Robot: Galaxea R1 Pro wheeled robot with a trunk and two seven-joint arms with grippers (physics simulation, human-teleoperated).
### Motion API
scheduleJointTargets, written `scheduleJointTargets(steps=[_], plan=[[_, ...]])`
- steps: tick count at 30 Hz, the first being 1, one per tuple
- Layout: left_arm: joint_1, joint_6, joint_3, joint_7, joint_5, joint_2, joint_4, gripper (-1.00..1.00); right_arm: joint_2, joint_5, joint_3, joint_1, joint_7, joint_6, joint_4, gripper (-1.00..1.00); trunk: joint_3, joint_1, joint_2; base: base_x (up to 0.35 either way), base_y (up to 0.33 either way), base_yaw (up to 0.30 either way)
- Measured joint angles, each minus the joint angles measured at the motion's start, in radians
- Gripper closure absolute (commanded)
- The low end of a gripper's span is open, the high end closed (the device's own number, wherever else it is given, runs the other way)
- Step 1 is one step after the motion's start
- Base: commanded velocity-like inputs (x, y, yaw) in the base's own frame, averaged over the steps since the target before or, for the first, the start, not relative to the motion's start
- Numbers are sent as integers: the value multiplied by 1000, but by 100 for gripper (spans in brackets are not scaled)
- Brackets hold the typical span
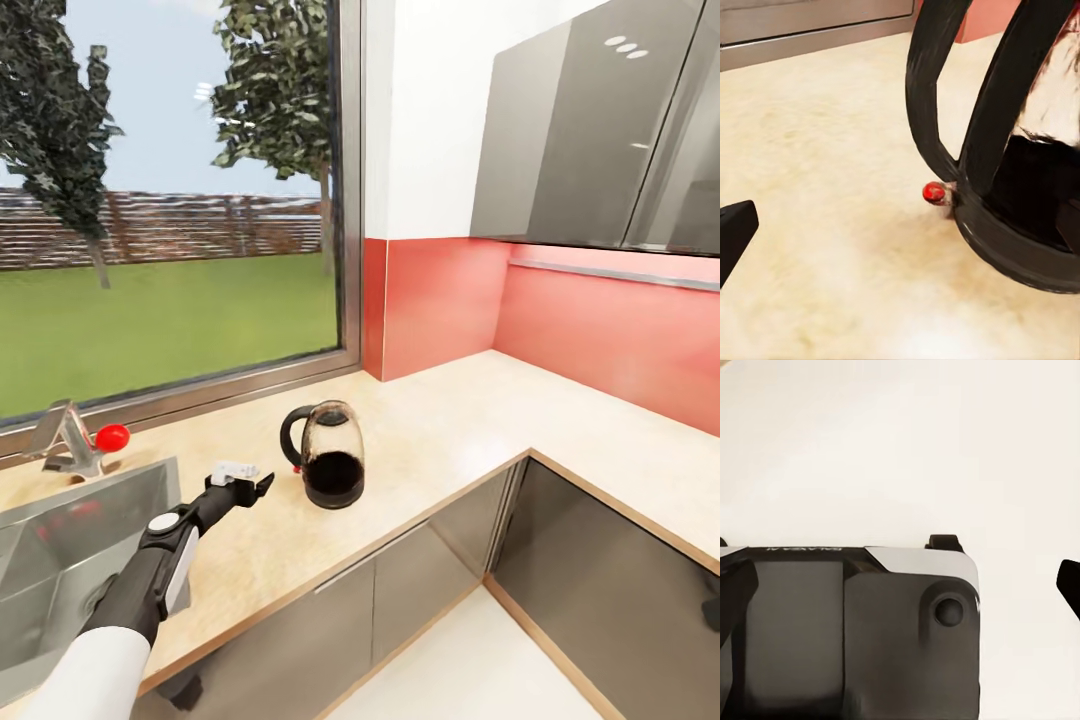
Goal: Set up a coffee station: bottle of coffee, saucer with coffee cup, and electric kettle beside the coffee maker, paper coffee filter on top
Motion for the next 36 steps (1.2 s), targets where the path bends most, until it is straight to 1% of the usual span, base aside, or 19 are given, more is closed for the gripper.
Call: scheduleJointTargets(steps=[8,13,16,19,21,25,33,36], plan=[[0,-1,2,1,-1,0,0,-100,0,0,0,0,0,0,0,-100,0,0,0,18,0,0],[0,-2,3,2,-2,0,0,-100,0,0,0,1,0,-1,0,-100,0,0,0,203,0,0],[0,-2,4,6,-1,0,0,-100,0,0,0,2,0,-1,0,-100,0,0,0,61,0,0],[0,-2,3,44,0,0,0,-100,0,0,0,2,0,-1,0,-100,0,0,0,28,0,0],[0,-2,2,49,1,-1,0,-100,0,-1,0,2,0,-1,0,-100,0,0,0,143,-40,0],[0,-2,1,51,2,-1,0,-100,0,0,0,2,0,-1,0,-100,0,0,0,146,-48,0],[0,-2,1,51,2,-1,0,-100,0,0,0,2,0,-1,0,-100,0,0,0,31,-5,0],[0,-2,1,51,2,-1,1,-100,0,0,0,2,0,-1,0,-100,0,0,0,201,0,0]])
